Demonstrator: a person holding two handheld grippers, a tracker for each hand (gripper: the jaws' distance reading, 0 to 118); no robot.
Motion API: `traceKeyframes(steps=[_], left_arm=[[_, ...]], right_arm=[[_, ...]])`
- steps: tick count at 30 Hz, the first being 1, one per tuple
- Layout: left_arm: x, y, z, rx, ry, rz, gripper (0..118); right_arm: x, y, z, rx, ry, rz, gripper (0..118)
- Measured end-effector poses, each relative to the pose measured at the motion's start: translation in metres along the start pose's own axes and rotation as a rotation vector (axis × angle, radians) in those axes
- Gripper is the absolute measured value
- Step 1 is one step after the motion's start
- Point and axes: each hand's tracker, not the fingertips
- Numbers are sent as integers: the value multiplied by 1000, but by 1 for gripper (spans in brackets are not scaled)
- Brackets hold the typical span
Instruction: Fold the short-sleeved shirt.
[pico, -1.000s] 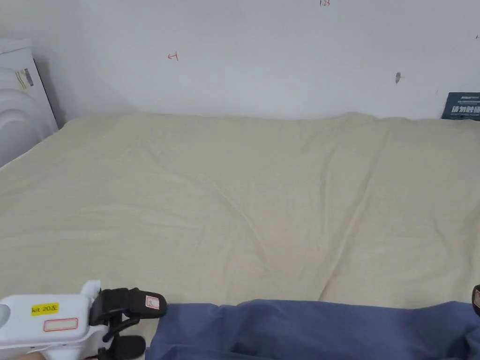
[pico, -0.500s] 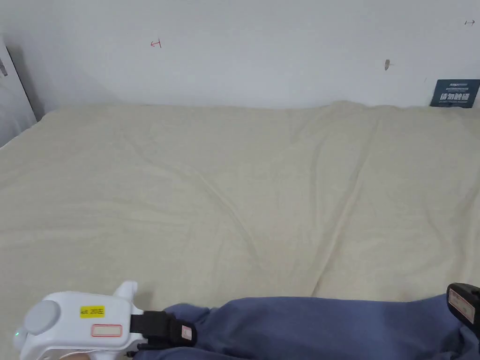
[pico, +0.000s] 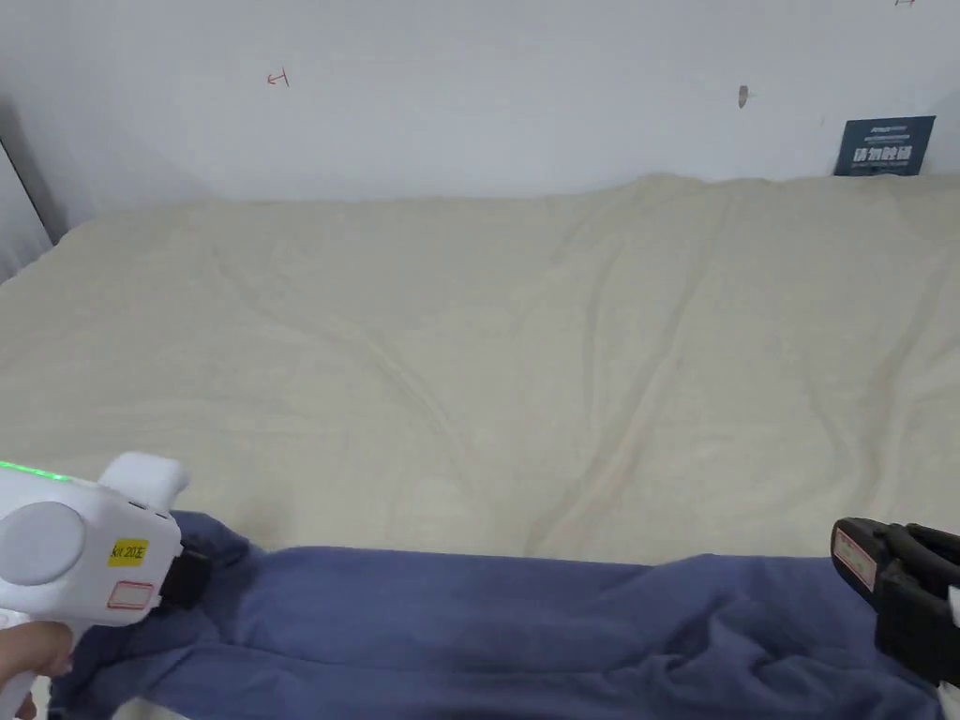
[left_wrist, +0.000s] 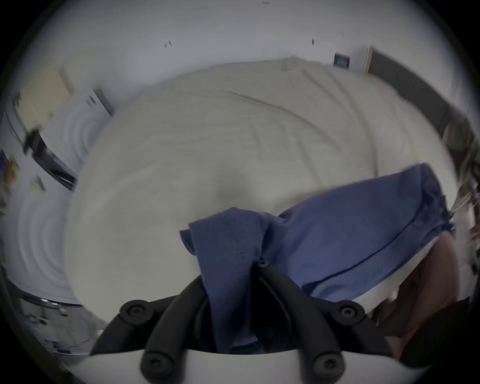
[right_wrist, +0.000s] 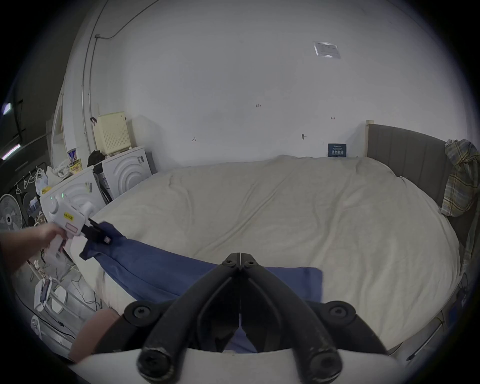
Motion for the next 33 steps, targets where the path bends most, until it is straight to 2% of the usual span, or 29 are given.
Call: traceKeyframes(steps=[1, 5, 7, 9, 10, 11, 12, 13, 14, 17, 21, 22, 23, 25, 26, 27, 28, 29, 33], left_arm=[[3, 4, 4, -17, -45, 30, 8], [50, 28, 19, -5, -411, 168, 8], [89, 46, 15, -38, -556, 190, 8], [125, 60, 10, -55, -619, 138, 10], [142, 70, 3, -20, -610, 85, 19], [159, 75, 0, -25, -653, 78, 39], [172, 79, -2, -30, -693, 65, 82], [181, 82, -5, -36, -717, 76, 109], [188, 83, -7, -71, -781, 107, 118], [181, 86, 2, -38, -789, 101, 118], [146, 72, 6, -5, -679, 161, 118], [140, 69, 5, -12, -669, 171, 115], [133, 65, 1, -39, -692, 172, 99], [131, 55, -7, -44, -733, 165, 78], [141, 50, -9, -49, -704, 140, 64], [152, 47, -18, -70, -641, 94, 2], [159, 45, -26, -80, -560, 53, 0], [169, 44, -37, -91, -550, 28, 0], [203, 40, -69, -145, -614, 31, 0]], right_arm=[[6, -3, -1, -1, 2, 2, 0], [15, -8, 5, 13, 5, 12, 0], [19, -8, 10, 22, 2, 14, 0], [21, -9, 14, 27, 8, 9, 0], [22, -9, 16, 29, 9, 7, 0], [24, -10, 18, 31, 7, 6, 0], [25, -10, 19, 32, 5, 6, 0], [26, -11, 20, 31, 3, 6, 0], [28, -12, 21, 31, 0, 5, 0], [32, -13, 23, 30, -9, -2, 0], [38, -16, 18, 16, -9, -21, 0], [39, -17, 17, 13, -8, -25, 0], [40, -17, 15, 10, -7, -29, 0], [39, -18, 12, 5, -4, -39, 0], [39, -18, 11, 0, -2, -44, 0], [39, -18, 11, -4, 1, -48, 0], [39, -18, 11, -6, 3, -51, 0], [37, -18, 11, -7, 6, -53, 0], [34, -18, 14, -10, 5, -40, 0]])
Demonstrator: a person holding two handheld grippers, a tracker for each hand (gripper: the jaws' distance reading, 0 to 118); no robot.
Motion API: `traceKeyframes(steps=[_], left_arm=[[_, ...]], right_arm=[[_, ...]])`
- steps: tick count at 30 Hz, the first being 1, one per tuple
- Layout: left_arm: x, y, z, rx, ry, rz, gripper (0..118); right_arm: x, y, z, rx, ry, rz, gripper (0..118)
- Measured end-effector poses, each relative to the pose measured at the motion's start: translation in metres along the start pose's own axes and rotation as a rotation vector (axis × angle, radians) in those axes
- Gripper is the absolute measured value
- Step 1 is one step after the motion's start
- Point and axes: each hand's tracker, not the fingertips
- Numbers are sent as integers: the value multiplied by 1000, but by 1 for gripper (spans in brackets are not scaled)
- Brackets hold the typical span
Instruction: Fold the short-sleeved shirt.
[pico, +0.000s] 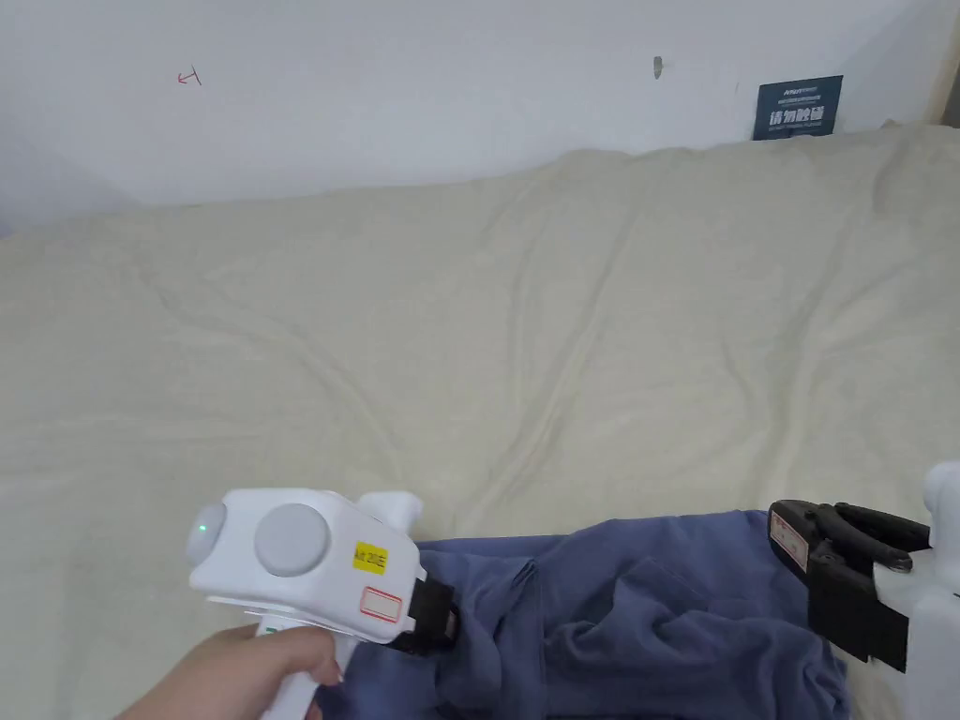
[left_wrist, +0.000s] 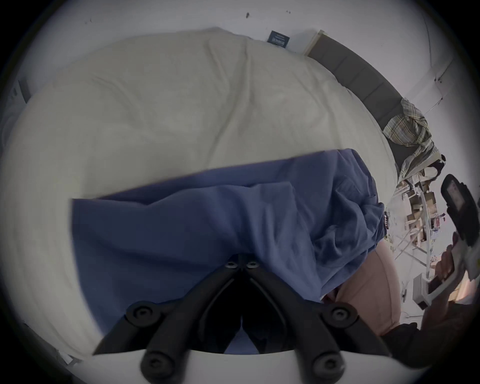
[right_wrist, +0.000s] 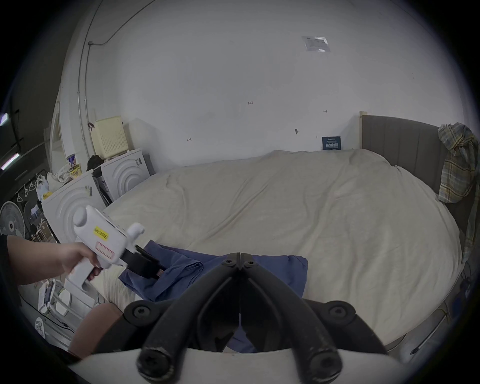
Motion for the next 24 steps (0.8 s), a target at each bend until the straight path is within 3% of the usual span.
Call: traceKeyframes(steps=[2, 8, 11, 13, 17, 18, 20, 22, 24], left_arm=[[11, 1, -5, 20, -33, -1, 0], [28, 8, -5, 26, -431, 64, 0], [25, 7, 7, 77, -511, 110, 0], [13, 6, 30, 143, -498, 158, 0], [-43, -2, 84, 264, -333, 186, 1], [-61, -5, 94, 270, -298, 194, 25], [-92, -14, 107, 270, -268, 208, 98], [-115, -23, 110, 218, -284, 233, 117], [-141, -33, 101, 179, -349, 277, 117]], right_arm=[[0, 0, 0, -2, -5, 16, 0], [1, -1, -7, -19, -9, 6, 0], [-2, 2, -8, -11, 0, 0, 0], [-3, 5, -7, -2, 2, 2, 0], [-4, 11, -5, 2, 6, 1, 0], [-4, 11, -5, 0, 4, 7, 0], [-6, 12, -6, -3, -2, 21, 0], [-8, 13, -8, -8, -5, 25, 0], [-12, 13, -9, -16, -1, 18, 0]])
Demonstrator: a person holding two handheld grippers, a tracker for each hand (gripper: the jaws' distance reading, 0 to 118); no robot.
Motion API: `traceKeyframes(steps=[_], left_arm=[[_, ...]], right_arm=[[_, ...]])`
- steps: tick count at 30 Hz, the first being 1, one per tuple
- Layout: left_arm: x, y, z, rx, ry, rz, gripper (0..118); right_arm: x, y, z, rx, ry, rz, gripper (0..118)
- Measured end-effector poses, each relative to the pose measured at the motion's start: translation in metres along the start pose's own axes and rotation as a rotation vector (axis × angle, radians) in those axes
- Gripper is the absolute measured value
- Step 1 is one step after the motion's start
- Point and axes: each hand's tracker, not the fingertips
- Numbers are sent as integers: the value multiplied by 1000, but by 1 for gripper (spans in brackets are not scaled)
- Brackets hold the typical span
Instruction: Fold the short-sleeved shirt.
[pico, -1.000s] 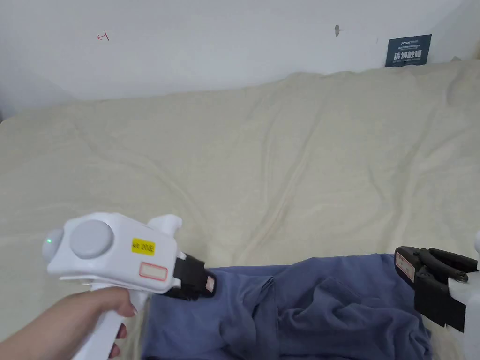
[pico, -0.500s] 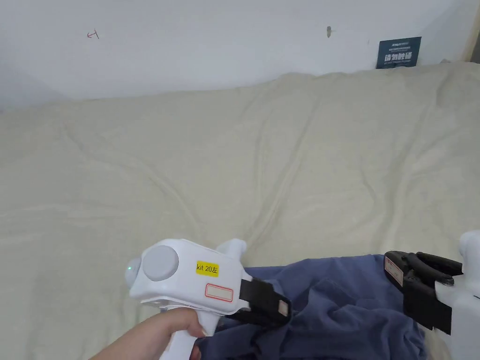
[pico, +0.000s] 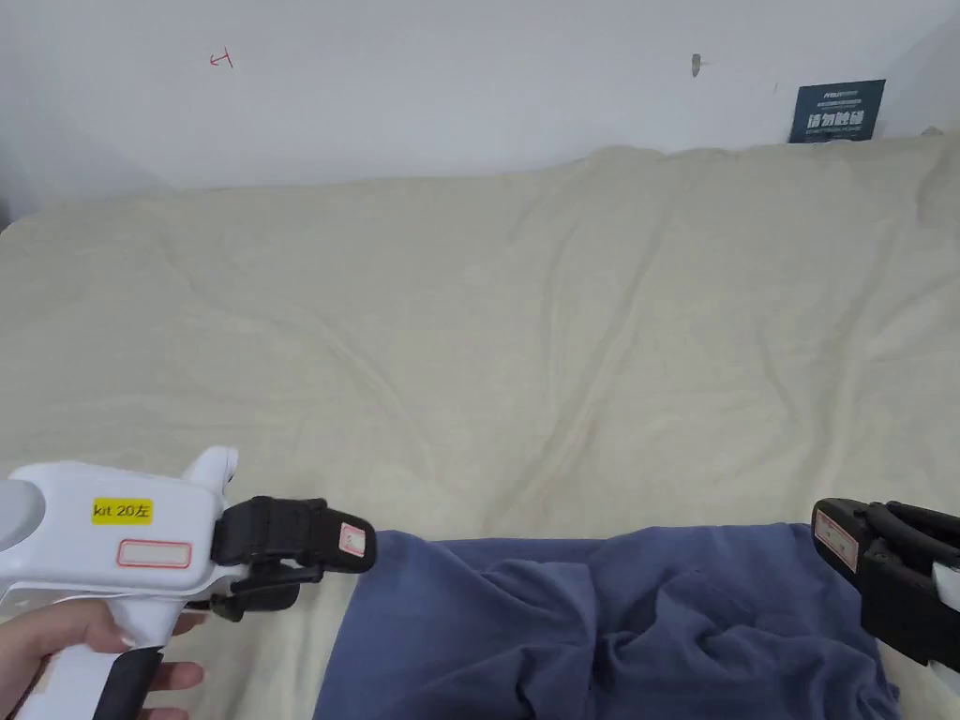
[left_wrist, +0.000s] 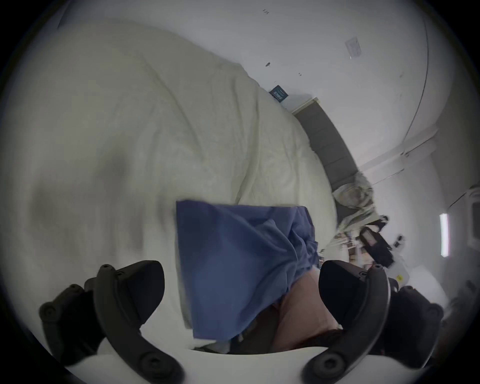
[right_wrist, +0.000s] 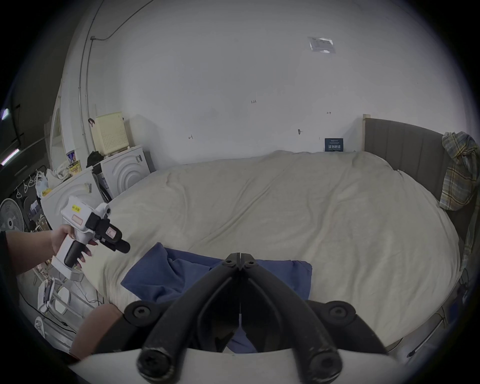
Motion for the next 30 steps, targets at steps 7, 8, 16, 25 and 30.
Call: traceKeyframes(steps=[7, 8, 16, 25, 30], left_arm=[[-74, -24, -62, -112, -306, 209, 118], [-78, -27, -60, -81, -373, 229, 118], [-39, -12, -98, -110, -452, 167, 107], [-4, -5, -72, -40, 45, 17, 9], [26, -1, -1, 27, 390, -65, 9]], right_arm=[[-12, 5, 6, -16, -31, 97, 0], [-12, 5, 8, -13, -37, 106, 0], [-6, 6, 3, -36, -75, 63, 0], [-11, 4, -1, -49, -53, 78, 0], [-6, 4, -7, -26, -6, 65, 0]])
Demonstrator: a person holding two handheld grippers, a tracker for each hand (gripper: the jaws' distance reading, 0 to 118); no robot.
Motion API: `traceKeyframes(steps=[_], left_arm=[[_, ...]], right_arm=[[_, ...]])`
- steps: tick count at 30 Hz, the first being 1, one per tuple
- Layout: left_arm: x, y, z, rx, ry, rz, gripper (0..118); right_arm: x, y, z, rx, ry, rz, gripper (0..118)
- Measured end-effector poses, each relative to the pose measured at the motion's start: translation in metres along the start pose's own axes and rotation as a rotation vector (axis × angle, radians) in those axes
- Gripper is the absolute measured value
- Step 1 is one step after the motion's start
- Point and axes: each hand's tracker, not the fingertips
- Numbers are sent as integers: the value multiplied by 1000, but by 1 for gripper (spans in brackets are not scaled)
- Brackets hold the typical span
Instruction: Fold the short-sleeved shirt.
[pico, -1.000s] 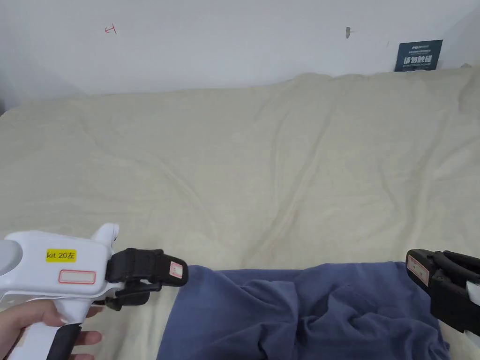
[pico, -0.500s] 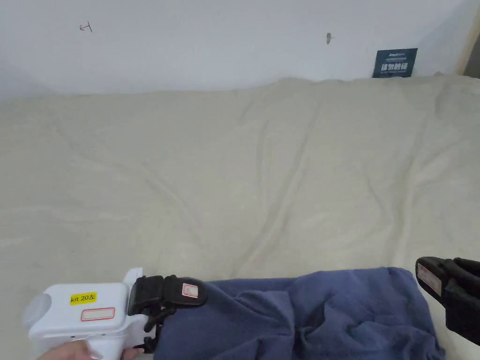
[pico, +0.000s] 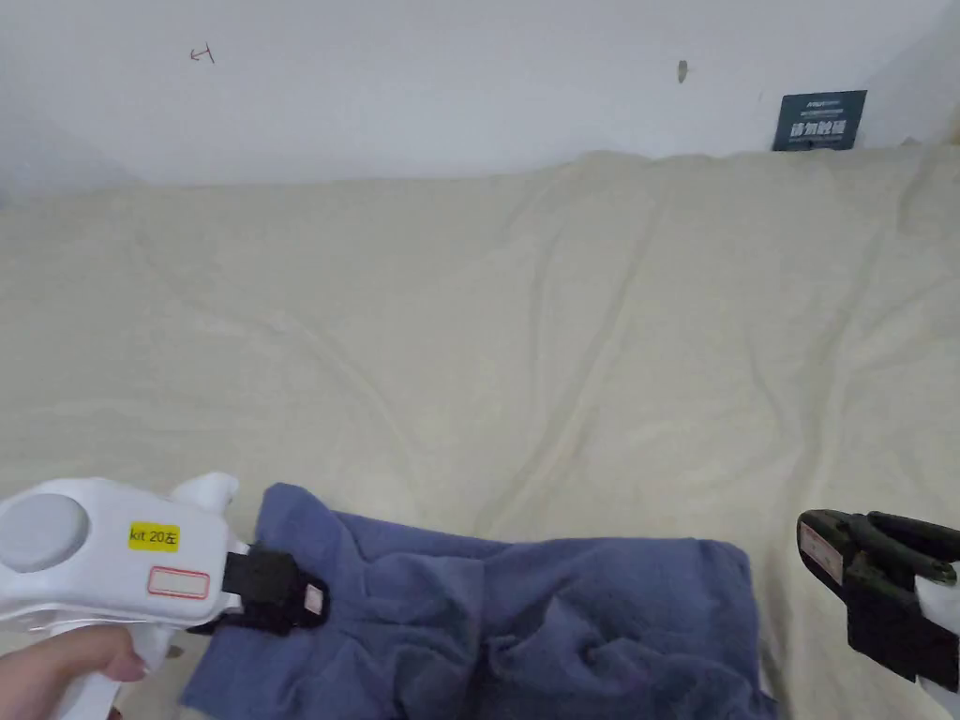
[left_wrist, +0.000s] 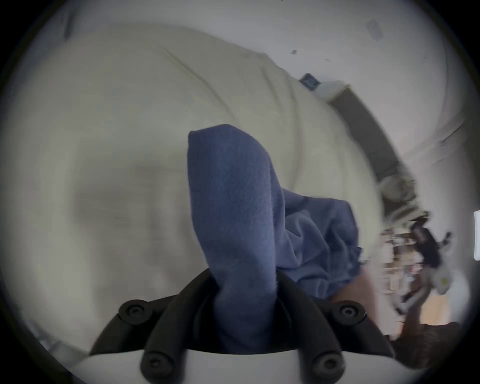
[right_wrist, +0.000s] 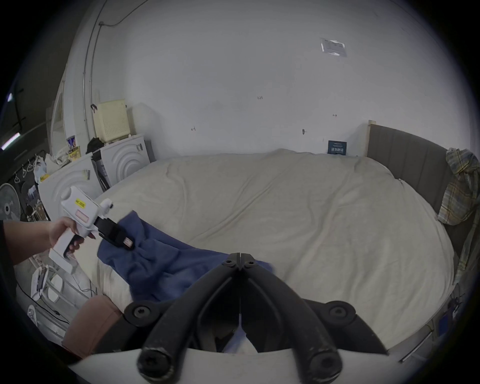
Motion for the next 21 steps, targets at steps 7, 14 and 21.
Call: traceKeyframes(steps=[7, 14, 21], left_arm=[[52, -5, 44, -3, 313, -217, 9], [169, 9, -42, -128, -62, -220, 9], [207, 16, -110, -234, -214, -212, 115]], right_arm=[[9, -9, -9, -2, 44, -39, 0], [20, -18, 2, 3, 56, -88, 0], [38, -20, 12, -1, 9, -100, 0]])
